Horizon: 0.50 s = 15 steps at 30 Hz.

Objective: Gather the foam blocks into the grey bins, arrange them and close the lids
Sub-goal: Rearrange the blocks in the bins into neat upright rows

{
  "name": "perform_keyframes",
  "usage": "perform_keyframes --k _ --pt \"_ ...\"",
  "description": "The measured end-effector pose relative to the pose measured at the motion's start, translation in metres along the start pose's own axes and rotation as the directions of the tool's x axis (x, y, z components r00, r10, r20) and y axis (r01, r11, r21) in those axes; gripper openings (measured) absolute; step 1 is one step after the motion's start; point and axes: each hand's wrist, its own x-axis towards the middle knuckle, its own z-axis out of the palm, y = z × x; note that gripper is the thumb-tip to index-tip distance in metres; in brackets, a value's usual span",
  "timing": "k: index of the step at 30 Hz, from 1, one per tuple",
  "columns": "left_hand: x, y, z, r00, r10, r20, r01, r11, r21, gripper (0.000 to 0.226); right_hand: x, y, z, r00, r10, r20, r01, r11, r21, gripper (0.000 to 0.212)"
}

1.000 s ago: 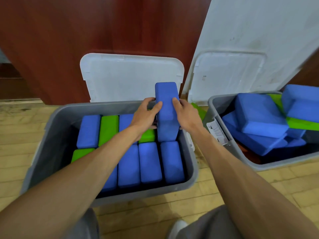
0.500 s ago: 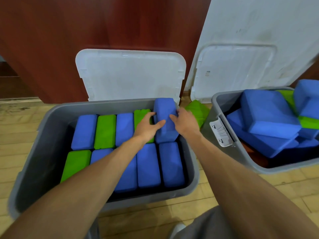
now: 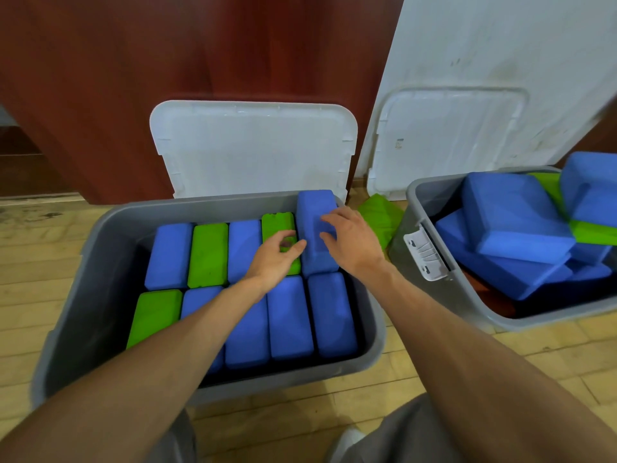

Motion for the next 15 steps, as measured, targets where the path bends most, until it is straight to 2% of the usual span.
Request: perform_keyframes --k 3,7,9,11,15 --pt "0.001 -0.004 -0.008 0.996 0.036 0.082 -0.054 0.972 0.228 0.047 -0.010 -0.001 0.000 0.994 0.002 0.108 0.004 0.998 -0.055 0.050" --pt "-0.002 -0.021 -0.018 0.969 0.007 0.245 -0.126 0.870 0.476 0.052 -0.009 0.000 0.012 0.975 -0.073 0.211 0.119 0.969 -0.216 0.053" --pt "-0.007 -0.032 -0.021 0.956 0.016 0.292 -0.188 0.798 0.572 0.055 -0.004 -0.003 0.019 0.963 -0.061 0.264 0.127 0.962 -0.241 0.056" --pt "-0.010 -0.039 -0.023 0.952 0.051 0.300 -0.238 0.741 0.629 0.057 0.001 -0.007 0.022 0.961 -0.026 0.277 0.092 0.969 -0.230 0.062" --pt "-0.013 -0.046 -0.022 0.949 0.103 0.298 -0.280 0.707 0.650 0.061 0.006 -0.011 0.022 0.971 0.004 0.238 0.031 0.989 -0.147 0.070"
